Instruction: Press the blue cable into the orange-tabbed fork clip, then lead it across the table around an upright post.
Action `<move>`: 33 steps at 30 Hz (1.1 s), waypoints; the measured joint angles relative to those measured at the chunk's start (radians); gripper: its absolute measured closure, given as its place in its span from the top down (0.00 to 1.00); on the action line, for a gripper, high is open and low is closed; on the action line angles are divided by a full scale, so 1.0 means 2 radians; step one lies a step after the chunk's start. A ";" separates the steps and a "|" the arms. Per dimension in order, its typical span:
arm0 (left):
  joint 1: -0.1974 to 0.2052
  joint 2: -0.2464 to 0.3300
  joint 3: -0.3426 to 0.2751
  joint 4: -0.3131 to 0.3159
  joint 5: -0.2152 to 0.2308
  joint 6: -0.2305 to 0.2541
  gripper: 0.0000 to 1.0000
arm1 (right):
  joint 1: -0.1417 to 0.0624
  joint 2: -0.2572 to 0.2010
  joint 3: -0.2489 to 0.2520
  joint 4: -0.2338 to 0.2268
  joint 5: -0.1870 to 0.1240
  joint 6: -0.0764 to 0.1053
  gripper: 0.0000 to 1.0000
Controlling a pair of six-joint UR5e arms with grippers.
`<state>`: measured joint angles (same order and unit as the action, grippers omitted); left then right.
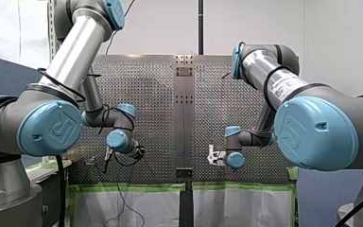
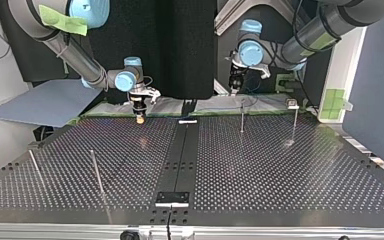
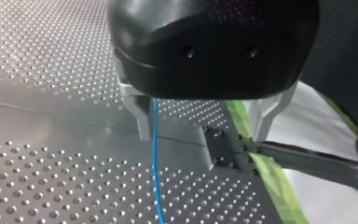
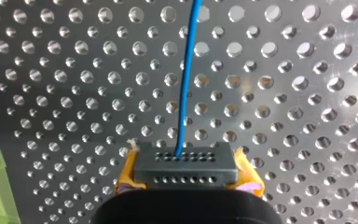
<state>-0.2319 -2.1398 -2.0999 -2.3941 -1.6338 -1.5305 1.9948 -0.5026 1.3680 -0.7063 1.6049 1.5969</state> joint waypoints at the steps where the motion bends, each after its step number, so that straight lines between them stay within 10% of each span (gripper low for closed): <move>1: -0.001 -0.003 0.004 0.000 -0.002 -0.001 1.00 | 0.000 0.000 0.000 0.000 0.000 0.000 0.00; 33: -0.049 -0.078 0.125 -0.040 -0.073 0.006 1.00 | -0.001 0.000 0.000 0.001 0.000 0.000 0.00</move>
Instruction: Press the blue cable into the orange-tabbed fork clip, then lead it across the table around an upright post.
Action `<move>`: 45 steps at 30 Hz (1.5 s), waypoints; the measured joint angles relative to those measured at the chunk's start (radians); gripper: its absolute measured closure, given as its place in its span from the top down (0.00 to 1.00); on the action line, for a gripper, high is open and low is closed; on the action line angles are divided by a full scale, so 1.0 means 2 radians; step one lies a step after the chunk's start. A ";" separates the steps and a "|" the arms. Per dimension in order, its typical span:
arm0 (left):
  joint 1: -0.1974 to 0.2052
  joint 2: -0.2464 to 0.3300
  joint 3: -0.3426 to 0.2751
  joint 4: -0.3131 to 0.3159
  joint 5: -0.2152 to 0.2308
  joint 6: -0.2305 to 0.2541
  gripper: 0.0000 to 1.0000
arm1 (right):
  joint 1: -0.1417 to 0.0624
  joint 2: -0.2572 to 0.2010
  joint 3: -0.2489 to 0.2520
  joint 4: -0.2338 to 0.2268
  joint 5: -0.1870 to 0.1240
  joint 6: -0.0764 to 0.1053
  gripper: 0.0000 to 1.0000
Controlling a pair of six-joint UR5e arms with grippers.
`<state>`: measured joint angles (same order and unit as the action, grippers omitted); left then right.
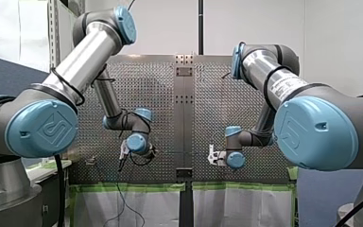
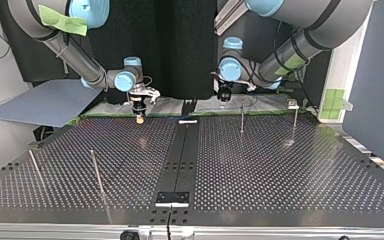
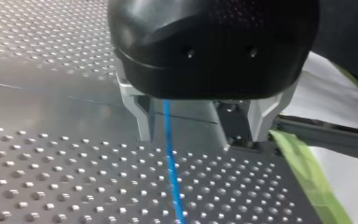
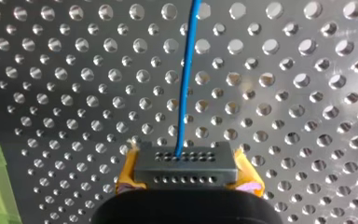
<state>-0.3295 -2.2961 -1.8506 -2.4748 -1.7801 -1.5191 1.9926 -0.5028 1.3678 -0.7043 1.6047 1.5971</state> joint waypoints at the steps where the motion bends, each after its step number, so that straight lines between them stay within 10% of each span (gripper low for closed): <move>1: -0.001 -0.004 0.003 -0.001 -0.001 0.001 1.00 | 0.000 0.000 0.000 0.000 0.000 0.000 0.00; 34: -0.034 -0.031 0.077 -0.036 -0.069 0.013 1.00 | -0.002 0.000 0.000 0.000 -0.001 0.000 0.00; 39: -0.036 -0.033 0.084 -0.043 -0.074 0.015 0.73 | -0.002 0.000 0.000 0.000 -0.002 0.000 0.00; 44: -0.037 -0.038 0.088 -0.047 -0.076 0.019 0.13 | -0.003 0.000 0.000 0.001 -0.002 0.000 0.00; 45: -0.037 -0.038 0.089 -0.048 -0.078 0.021 0.13 | -0.003 0.000 0.000 0.001 -0.002 0.000 0.00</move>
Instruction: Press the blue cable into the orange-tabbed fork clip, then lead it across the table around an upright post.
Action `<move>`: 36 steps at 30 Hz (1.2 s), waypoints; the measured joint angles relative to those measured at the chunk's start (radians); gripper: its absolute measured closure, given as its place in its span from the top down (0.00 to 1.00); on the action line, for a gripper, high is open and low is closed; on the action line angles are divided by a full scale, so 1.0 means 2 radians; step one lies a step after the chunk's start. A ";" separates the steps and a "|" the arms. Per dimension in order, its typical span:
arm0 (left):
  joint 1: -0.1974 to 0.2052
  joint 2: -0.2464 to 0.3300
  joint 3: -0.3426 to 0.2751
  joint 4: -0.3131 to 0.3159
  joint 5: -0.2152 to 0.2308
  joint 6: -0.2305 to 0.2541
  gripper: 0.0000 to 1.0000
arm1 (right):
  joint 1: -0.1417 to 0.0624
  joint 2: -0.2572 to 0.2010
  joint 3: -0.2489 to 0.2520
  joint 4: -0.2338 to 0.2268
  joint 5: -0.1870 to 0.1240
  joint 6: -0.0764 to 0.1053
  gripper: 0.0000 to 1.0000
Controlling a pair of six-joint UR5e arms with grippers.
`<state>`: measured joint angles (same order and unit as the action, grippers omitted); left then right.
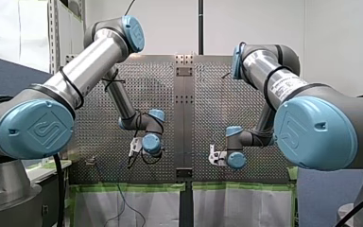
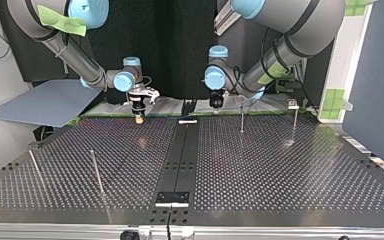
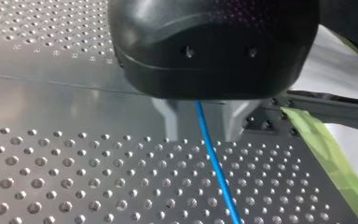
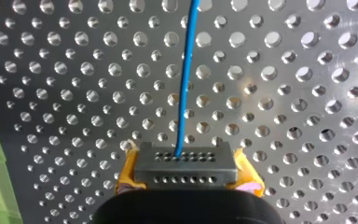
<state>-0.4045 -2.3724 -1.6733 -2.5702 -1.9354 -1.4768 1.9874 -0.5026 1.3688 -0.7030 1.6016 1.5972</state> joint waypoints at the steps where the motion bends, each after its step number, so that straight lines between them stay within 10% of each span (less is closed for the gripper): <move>1: 0.000 0.000 0.000 0.000 -0.002 0.002 0.00 | 0.000 0.000 0.000 0.000 0.000 0.000 0.00; 24: -0.006 -0.001 0.011 -0.002 0.016 -0.028 0.00 | 0.000 -0.004 0.000 0.009 -0.001 -0.008 0.00; 36: -0.023 0.000 0.035 -0.005 0.022 -0.070 0.00 | 0.000 -0.055 0.014 0.023 -0.003 -0.009 0.00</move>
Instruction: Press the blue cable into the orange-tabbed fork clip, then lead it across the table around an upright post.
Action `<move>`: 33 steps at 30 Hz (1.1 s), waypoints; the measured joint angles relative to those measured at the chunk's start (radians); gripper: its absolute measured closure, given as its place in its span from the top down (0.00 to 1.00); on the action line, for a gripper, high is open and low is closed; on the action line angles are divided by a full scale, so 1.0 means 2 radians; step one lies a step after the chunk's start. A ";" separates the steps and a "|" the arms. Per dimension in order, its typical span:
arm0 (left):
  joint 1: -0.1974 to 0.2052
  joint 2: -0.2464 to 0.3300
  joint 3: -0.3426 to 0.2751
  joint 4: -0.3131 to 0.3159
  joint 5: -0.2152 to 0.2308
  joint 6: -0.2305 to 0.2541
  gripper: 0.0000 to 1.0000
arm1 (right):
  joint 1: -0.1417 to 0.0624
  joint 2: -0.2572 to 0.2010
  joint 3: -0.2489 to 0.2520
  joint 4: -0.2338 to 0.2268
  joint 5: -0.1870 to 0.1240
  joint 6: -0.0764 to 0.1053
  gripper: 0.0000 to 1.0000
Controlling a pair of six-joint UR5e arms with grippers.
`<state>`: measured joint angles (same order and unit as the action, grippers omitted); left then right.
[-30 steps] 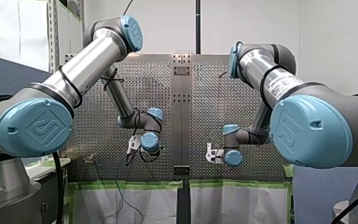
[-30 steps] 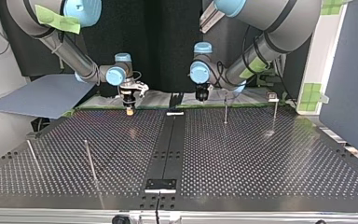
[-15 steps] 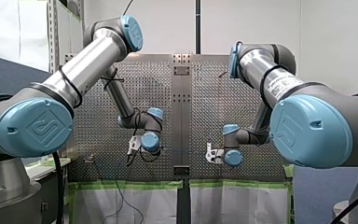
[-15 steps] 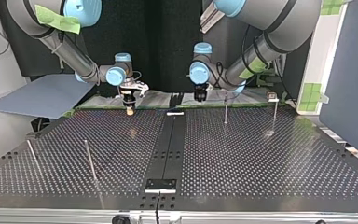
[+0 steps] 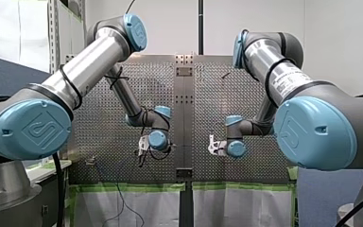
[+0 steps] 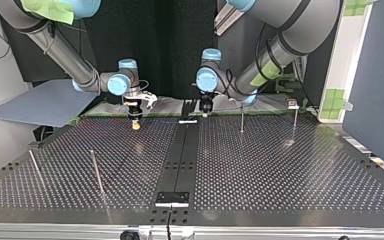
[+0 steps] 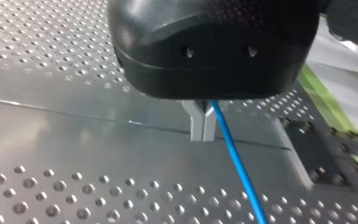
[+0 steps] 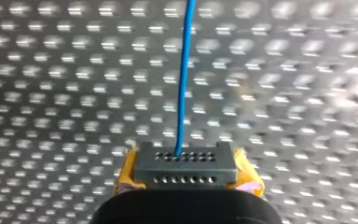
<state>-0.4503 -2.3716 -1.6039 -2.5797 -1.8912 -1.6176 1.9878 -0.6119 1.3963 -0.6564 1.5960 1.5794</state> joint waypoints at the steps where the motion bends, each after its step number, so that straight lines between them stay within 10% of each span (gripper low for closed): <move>1: -0.001 0.000 0.001 0.000 0.001 -0.004 0.00 | 0.000 -0.005 0.002 0.000 0.000 0.000 0.00; 33: -0.011 0.040 0.010 -0.001 0.021 -0.052 0.00 | 0.014 -0.145 0.049 0.012 0.007 -0.003 0.00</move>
<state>-0.4733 -2.2909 -1.5840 -2.5809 -1.8491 -1.7209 2.0165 -0.9009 1.4936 -0.6326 1.6097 1.5736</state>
